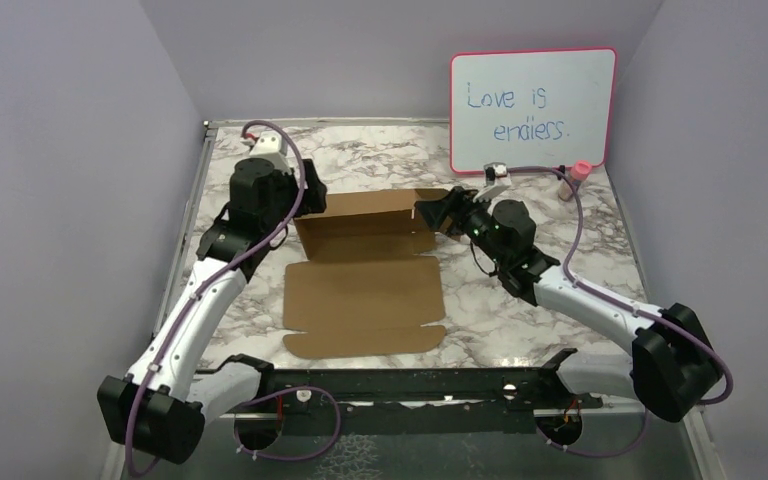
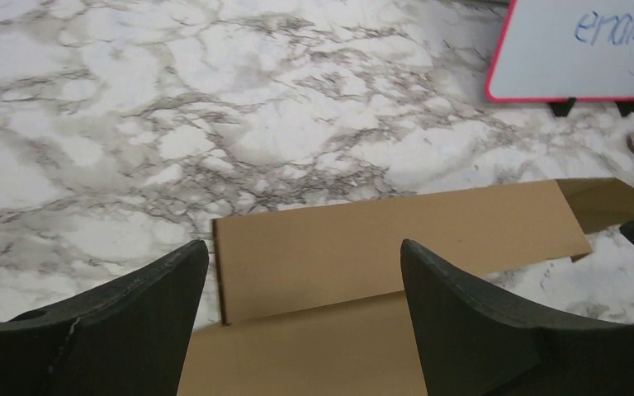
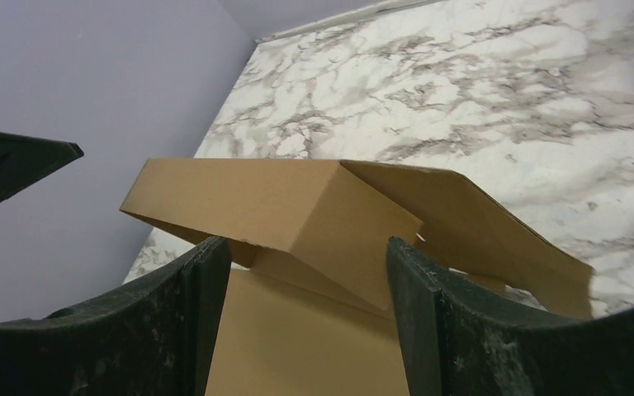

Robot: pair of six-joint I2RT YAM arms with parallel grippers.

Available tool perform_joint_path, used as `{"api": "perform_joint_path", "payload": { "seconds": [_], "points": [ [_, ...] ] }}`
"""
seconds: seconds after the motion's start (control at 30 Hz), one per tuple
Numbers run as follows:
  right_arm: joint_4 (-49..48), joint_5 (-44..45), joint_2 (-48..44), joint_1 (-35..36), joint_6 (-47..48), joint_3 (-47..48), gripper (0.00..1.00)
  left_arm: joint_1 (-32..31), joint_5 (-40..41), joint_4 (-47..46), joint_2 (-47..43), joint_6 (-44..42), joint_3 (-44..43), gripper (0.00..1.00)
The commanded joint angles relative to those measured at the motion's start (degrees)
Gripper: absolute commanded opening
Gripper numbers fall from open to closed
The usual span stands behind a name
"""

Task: Fold the paper box

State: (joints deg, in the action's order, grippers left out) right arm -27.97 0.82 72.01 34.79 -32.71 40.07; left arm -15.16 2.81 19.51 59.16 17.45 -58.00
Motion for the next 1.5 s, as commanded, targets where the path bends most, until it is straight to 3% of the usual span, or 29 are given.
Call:
{"api": "perform_joint_path", "payload": {
  "seconds": [0.0,0.2,0.4,0.67,1.1,1.23,1.47],
  "points": [
    [-2.1,7.2,-4.2,-0.2,0.0,-6.1,0.74,-8.2,2.9,1.7,4.7,-1.8,-4.6,0.87],
    [-5.4,8.1,-6.7,-0.2,-3.5,-12.9,0.71,-16.6,8.3,1.0,12.6,-0.7,-10.2,0.87],
    [-12.5,12.4,-1.6,-0.2,-7.8,-19.0,0.67,-21.8,10.4,-1.2,18.2,-1.1,-13.9,0.88],
    [-23.7,13.7,11.8,-0.2,-12.3,-20.1,0.65,-22.3,10.3,-4.9,23.0,-1.9,-14.5,0.9],
    [-37.5,12.0,28.9,-0.1,-12.8,-17.4,0.53,-22.3,8.4,-7.1,26.6,-2.1,-12.8,0.89],
    [-41.0,10.3,32.2,-0.1,-11.8,-16.0,0.48,-22.3,7.4,-7.3,27.2,-1.8,-11.9,0.88],
    [-43.0,8.1,34.4,-0.1,-7.6,-14.3,0.25,-22.3,6.4,-7.4,27.1,-1.2,-10.9,0.87]
  ]
}}
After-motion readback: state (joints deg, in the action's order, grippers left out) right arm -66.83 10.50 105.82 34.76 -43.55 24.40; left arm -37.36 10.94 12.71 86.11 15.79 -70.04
